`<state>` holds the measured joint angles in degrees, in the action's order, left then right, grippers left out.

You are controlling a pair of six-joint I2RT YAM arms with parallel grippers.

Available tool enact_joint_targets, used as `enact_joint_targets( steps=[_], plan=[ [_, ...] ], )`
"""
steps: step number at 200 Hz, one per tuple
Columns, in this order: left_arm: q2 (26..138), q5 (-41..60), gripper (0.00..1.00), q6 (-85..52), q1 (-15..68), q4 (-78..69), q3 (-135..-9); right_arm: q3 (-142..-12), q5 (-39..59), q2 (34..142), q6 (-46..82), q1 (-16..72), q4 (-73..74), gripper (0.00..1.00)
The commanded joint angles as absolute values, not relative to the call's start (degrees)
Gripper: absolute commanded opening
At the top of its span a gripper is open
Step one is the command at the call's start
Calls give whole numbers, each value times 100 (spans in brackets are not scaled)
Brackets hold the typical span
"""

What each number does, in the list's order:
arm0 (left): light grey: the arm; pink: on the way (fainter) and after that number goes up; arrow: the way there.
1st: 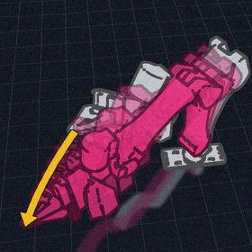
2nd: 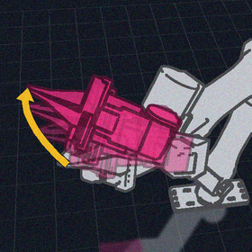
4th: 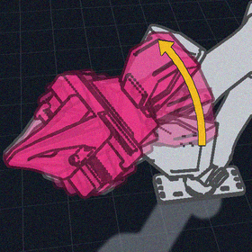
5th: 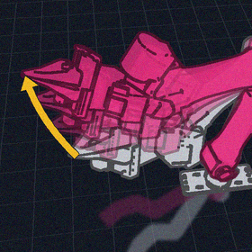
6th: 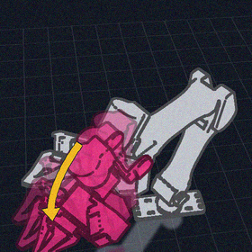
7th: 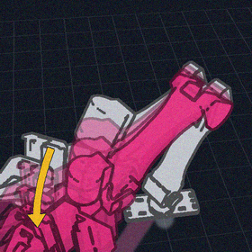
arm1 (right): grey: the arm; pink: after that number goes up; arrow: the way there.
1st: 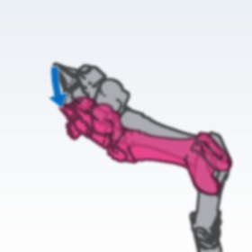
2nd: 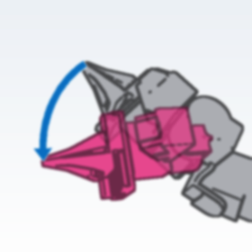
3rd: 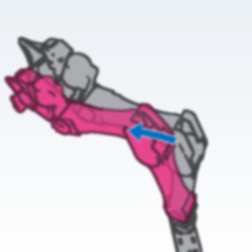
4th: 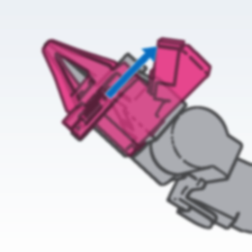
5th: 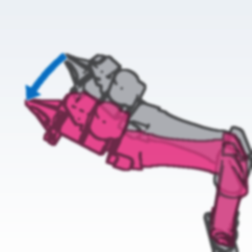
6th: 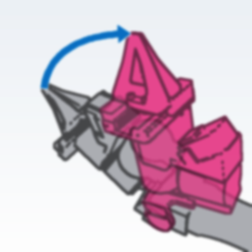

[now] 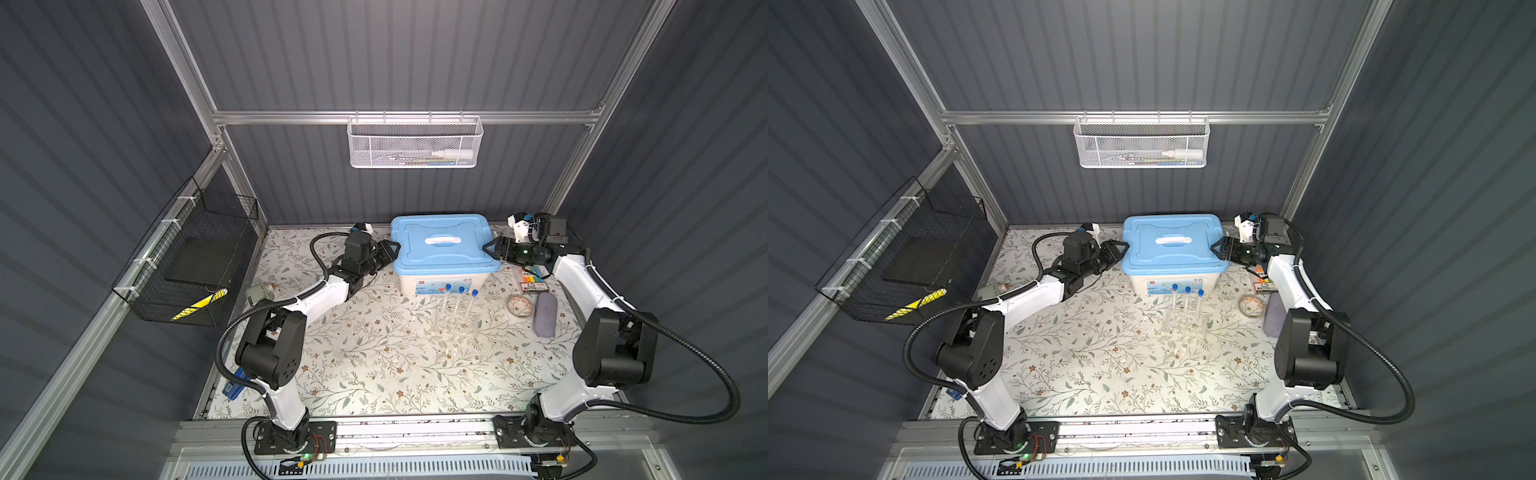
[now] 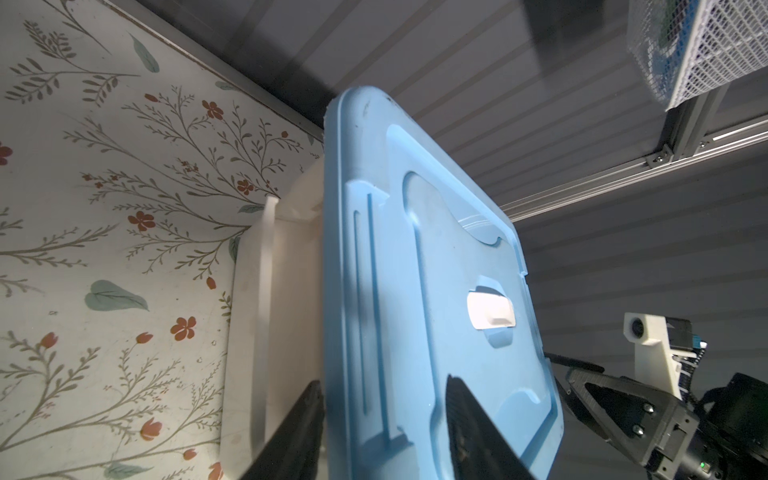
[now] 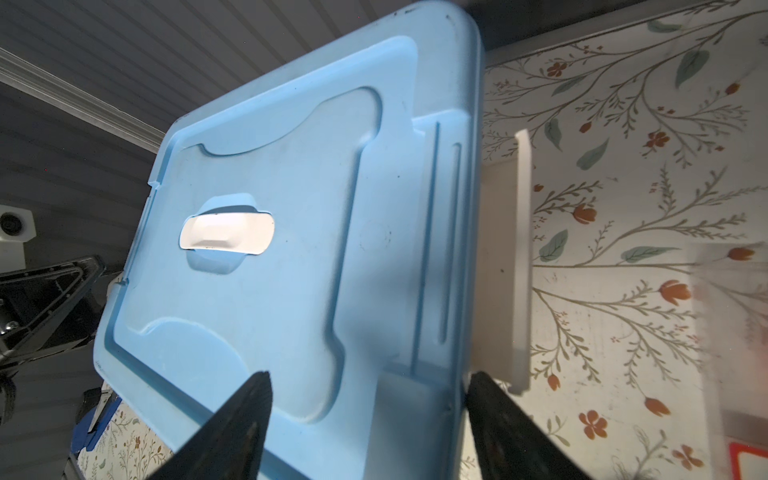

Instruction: Organize the chemistry lab equipment

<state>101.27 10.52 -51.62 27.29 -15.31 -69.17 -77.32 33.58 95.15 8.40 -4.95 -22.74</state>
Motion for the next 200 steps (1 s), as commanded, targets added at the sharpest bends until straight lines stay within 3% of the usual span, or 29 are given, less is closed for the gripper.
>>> enact_joint_targets(
  steps=[1,12,43,83,107,200],
  plan=[
    [10124,1126,51,-5074,2742,-1487,-7004,-7921,3206,9556,714,-411,-2434,78],
    [10040,1034,55,-5024,2742,-1425,-6978,-7898,3039,9484,694,-421,-2425,81],
    [9787,580,79,-4759,2700,-916,-6962,-7676,2589,9192,733,-481,-2261,89],
    [9594,345,99,-4471,2530,-651,-6892,-7620,2628,9181,779,-688,-2057,96],
    [9685,405,100,-4344,2397,-606,-6943,-7675,2895,9378,825,-772,-1993,99],
    [10824,2186,100,-4219,1933,-1247,-7476,-7467,4196,9870,1538,-1033,-1037,99]
  ],
)
